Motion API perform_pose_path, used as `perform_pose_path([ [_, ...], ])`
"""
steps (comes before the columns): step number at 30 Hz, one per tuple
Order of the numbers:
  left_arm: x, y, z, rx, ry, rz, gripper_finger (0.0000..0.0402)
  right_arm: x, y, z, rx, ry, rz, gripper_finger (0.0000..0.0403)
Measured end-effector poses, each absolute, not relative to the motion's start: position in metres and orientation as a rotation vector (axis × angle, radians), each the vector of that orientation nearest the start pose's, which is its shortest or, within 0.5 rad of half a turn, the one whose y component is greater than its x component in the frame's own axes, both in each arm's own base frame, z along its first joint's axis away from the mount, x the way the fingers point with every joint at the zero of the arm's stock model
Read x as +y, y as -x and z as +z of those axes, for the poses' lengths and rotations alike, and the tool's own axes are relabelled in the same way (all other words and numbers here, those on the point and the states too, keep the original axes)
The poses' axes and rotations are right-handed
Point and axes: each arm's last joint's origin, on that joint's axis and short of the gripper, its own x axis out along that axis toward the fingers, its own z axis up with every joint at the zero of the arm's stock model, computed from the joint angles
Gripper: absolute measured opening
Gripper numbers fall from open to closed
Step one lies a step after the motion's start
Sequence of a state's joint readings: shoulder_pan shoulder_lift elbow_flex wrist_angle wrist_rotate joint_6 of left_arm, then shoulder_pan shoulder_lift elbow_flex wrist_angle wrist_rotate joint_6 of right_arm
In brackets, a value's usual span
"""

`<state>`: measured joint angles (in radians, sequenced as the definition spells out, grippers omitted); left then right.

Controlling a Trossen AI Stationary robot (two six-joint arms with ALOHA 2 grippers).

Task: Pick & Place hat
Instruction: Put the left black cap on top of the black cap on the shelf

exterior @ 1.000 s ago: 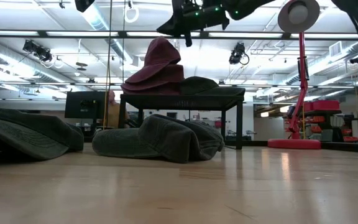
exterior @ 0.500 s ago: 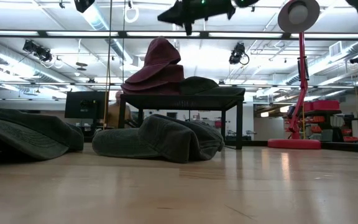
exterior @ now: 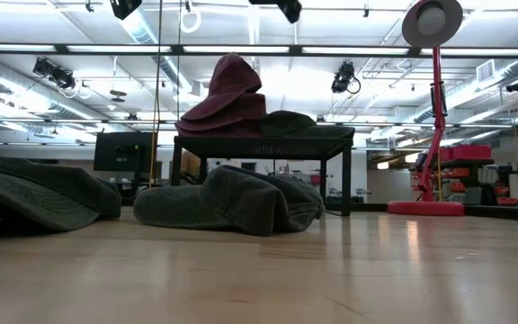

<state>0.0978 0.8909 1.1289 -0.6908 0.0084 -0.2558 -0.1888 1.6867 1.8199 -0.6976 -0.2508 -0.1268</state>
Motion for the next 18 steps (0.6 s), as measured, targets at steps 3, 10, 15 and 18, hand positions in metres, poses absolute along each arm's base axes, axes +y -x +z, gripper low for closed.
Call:
perform_pose_path([
  [3,0.015,-0.168,0.380,0.459,0.285,0.118,0.0030,-0.039,-0.360,0.402,0.620,-0.027,0.074,0.0000],
  [10,0.015,-0.179,0.375,0.489,0.293,0.092,0.0030,0.001,-0.353,0.395,0.749,-0.195,-0.020,0.0000],
  [15,0.015,-0.185,0.371,0.516,0.294,0.089,0.0030,0.017,-0.349,0.391,0.808,-0.322,-0.065,0.0000],
  [18,0.015,-0.187,0.371,0.516,0.294,0.089,0.0030,0.026,-0.348,0.388,0.823,-0.367,-0.068,0.0000],
])
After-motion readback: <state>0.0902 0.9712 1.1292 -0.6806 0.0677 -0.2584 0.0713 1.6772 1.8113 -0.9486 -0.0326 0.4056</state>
